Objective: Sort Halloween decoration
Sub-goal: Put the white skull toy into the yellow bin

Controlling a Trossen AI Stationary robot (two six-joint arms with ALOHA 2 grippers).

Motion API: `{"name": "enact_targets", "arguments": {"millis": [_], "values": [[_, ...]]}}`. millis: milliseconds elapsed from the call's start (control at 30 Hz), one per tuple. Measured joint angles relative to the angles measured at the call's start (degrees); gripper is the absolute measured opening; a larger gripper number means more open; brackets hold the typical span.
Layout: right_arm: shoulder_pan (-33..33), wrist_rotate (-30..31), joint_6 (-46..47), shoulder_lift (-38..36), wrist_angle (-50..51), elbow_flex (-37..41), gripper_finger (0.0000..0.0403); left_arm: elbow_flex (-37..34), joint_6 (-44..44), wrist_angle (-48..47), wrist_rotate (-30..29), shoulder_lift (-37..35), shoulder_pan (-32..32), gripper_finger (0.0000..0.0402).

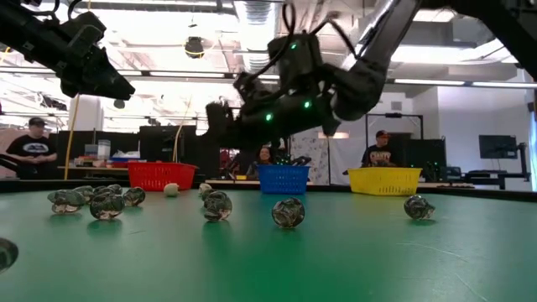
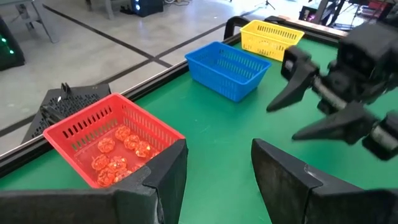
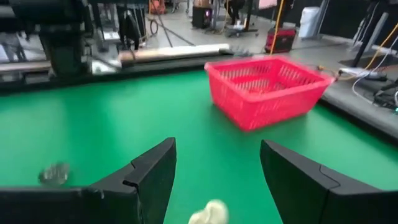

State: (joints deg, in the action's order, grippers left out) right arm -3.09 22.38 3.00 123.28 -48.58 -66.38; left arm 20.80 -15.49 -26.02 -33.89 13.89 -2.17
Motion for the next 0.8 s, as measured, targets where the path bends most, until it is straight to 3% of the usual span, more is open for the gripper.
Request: {"name": "enact_targets", "arguments": {"millis": [433, 600, 800], "values": [[-1.14, -1.73, 2.25, 9.22, 1.47, -6.67, 0.0265, 0.00, -0.01, 0.02, 0.02, -0.01, -0.01, 0.0169], [-2.00, -4.03, 5.69, 9.29, 10.65, -7.97, 0.0265, 0.00, -0.01, 0.01, 0.02, -0.02, -0.01, 0.0169], [-1.99, -4.03, 6.76, 9.14, 13.05, -8.06, 0.0256, 0.00, 0.00, 0.01, 0.02, 0.00, -0.02, 0.0169]]}}
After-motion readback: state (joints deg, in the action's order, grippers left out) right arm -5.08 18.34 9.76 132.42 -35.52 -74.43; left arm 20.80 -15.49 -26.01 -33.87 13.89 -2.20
